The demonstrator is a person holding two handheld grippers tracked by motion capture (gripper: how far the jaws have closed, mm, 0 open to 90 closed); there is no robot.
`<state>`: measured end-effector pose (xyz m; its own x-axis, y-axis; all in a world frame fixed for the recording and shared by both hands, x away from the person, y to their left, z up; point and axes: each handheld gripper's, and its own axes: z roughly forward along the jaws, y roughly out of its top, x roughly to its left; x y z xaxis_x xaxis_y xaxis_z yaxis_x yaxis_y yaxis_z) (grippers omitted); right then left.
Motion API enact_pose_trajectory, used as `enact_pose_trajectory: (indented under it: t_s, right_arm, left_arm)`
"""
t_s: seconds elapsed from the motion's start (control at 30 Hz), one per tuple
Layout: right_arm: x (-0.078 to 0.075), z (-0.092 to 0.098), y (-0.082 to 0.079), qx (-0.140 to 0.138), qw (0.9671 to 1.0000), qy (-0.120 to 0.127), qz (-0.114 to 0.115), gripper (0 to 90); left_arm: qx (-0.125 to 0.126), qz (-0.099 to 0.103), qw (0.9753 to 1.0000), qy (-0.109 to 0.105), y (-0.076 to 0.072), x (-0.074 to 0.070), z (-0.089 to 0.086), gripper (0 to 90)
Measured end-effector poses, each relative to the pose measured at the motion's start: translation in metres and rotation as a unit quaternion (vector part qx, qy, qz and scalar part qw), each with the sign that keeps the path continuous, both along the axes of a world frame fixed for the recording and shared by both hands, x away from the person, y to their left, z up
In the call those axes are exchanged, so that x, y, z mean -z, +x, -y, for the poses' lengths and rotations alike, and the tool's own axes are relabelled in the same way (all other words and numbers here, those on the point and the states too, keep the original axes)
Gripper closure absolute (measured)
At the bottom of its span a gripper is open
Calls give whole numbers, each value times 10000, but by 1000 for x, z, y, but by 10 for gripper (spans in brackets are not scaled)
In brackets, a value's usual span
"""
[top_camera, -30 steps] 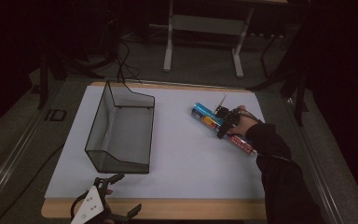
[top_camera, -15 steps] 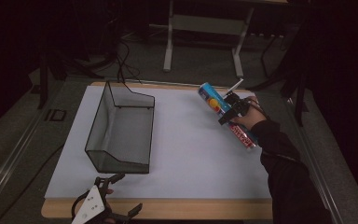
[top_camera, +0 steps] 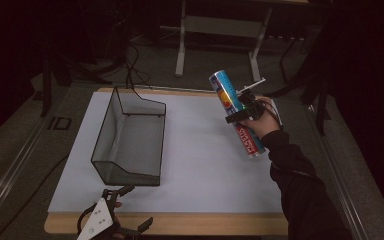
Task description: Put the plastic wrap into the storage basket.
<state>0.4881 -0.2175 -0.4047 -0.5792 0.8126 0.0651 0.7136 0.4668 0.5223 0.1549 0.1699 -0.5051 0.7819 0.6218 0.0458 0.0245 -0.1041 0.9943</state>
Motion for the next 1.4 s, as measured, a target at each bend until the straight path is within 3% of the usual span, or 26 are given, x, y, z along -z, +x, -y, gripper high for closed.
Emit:
enact_pose_trajectory:
  t_s: [0.07, 0.3, 0.47, 0.67, 0.8, 1.0, 1.13, 1.27, 1.4]
  right_arm:
    - [0, 0, 0, 0, 10000, 0, 0, 320]
    - [-14, -27, -8, 36, 9979, 641, 105, 320]
    - [-26, -50, -15, -4, 9966, 789, 234, 320]
    - [-39, -77, -24, 85, 9922, 1207, 293, 320]
    - [-45, -94, -30, 86, 9907, 1290, 419, 320]
    - [-48, -115, -37, 91, 9873, 1527, 427, 320]
    - [-46, -127, -42, 214, 9814, 1839, 507, 320]
    - [-43, -138, -44, 251, 9795, 1928, 532, 320]
    - [-38, -154, -48, 263, 9753, 2135, 511, 320]
  left_arm:
    - [0, 1, 10000, 3, 0, 0, 0, 2]
    - [14, 8, 10000, 15, 1, 0, 0, 2]
    - [33, 14, 10000, 34, 1, 0, 1, 2]
    - [25, 48, 10000, 28, 0, 0, 1, 2]
    - [30, 49, 10000, 29, 0, 0, 1, 2]
    - [62, 51, 10000, 19, 0, -1, 1, 2]
    - [73, 60, 9999, 35, 0, -1, 1, 2]
    - [77, 55, 10000, 26, 0, -1, 1, 2]
    - [89, 77, 9999, 37, -1, -1, 1, 2]
